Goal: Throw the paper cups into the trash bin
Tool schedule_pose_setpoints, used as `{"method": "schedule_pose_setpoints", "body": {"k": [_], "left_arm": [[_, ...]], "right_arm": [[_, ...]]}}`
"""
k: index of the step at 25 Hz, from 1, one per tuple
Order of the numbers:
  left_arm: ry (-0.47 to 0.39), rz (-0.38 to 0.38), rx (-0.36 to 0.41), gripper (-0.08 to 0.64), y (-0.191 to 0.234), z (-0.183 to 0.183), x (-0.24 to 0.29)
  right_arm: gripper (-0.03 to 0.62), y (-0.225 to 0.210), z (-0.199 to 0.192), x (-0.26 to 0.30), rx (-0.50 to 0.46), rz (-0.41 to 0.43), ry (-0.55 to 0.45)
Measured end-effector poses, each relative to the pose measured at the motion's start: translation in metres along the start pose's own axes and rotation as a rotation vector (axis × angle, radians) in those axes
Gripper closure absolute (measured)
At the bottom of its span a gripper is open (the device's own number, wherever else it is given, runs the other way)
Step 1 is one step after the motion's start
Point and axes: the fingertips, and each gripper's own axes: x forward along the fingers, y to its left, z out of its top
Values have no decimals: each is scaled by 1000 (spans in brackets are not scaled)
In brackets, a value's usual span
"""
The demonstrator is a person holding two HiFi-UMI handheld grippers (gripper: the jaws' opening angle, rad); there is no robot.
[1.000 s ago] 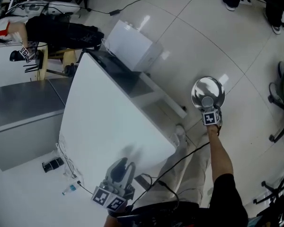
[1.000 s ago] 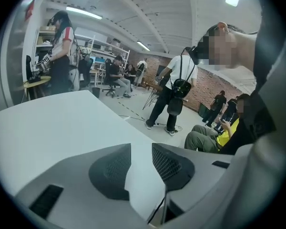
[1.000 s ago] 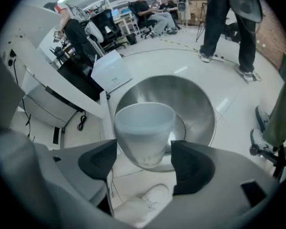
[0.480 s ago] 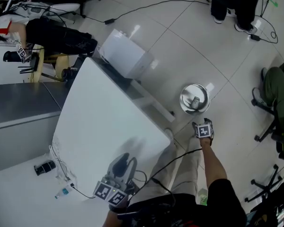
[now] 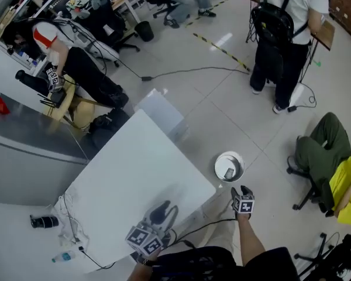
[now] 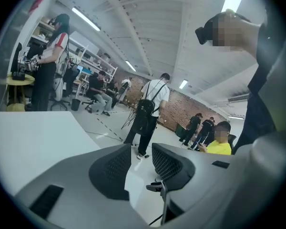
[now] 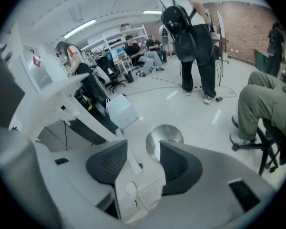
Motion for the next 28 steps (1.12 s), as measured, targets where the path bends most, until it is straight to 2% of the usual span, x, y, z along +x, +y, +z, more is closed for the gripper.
{"method": "schedule_pose_setpoints", "body": {"k": [2, 5, 8, 12, 18, 23, 28], "left_arm": [[-58, 1, 10, 426, 6, 18, -18], [-133, 7, 8, 426, 16, 42, -37], [-176, 8, -9, 426, 17, 55, -59], [-222, 7, -17, 425, 23, 64, -75], [-264, 30, -1, 425, 40, 74, -93], [-302, 42, 20, 425, 37, 89, -93], [-331, 53, 38, 426, 23, 96, -91]], "right_arm": [[375, 24, 41, -31, -30, 1, -82], [490, 58, 103, -75, -82, 22, -201], [576, 84, 137, -121, -96, 33, -296], [583, 127, 176, -160, -181, 90, -373], [583, 207, 210, -198, -306, 193, -466], [584, 274, 235, -245, -393, 324, -554], [584, 330, 238, -287, -471, 474, -587]]}}
